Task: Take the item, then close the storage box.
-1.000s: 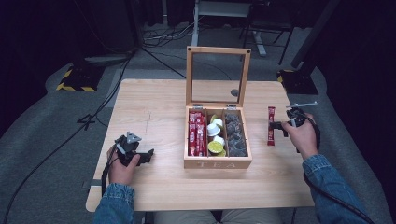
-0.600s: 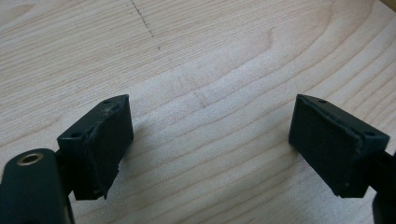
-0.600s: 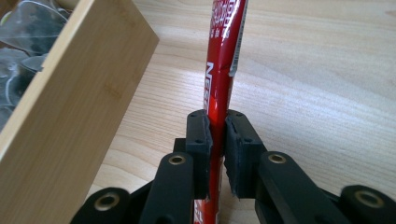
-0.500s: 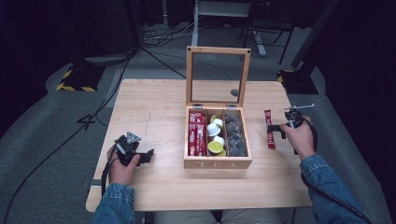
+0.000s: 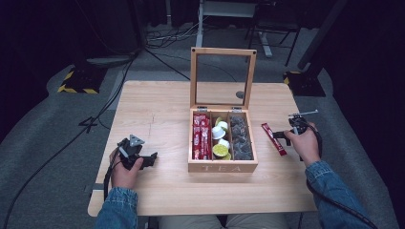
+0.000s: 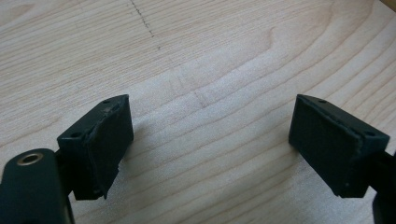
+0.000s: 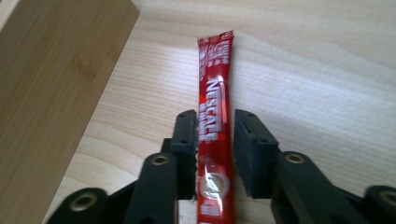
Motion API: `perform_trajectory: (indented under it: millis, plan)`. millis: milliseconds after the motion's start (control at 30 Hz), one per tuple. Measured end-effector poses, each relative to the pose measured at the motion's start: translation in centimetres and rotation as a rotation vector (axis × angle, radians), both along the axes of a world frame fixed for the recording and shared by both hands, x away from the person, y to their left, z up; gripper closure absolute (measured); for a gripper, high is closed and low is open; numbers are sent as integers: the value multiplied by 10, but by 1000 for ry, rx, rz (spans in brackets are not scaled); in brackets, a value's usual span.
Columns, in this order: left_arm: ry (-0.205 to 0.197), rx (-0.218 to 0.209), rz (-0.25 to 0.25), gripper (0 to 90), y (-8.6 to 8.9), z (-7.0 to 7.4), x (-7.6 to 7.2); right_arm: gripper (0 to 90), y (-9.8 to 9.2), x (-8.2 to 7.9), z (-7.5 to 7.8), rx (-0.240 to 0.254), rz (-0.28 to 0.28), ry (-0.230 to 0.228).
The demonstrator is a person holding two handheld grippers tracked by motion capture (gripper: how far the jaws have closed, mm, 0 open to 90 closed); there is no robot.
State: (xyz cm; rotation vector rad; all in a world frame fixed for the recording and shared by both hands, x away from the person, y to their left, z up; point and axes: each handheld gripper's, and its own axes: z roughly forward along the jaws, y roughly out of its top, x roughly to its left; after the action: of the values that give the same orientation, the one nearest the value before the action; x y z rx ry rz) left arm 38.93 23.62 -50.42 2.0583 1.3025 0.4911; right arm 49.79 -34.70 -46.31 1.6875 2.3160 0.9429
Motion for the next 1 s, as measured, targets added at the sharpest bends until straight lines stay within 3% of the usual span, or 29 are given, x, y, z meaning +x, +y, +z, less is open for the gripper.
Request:
perform_trajectory:
  millis: [100,167,500,1000]
  plan:
    - [-2,3,-2,137,0,0,1,644,-1,0,3,-4,-3,-20]
    - [1,0,-3,134,0,0,2,567,-1,-1,7,6,-8,-50]
    - [4,7,-16,117,-1,0,8,441,-3,-7,22,16,18,-152]
    - [8,7,-16,111,-2,0,9,387,14,-7,81,76,108,-329]
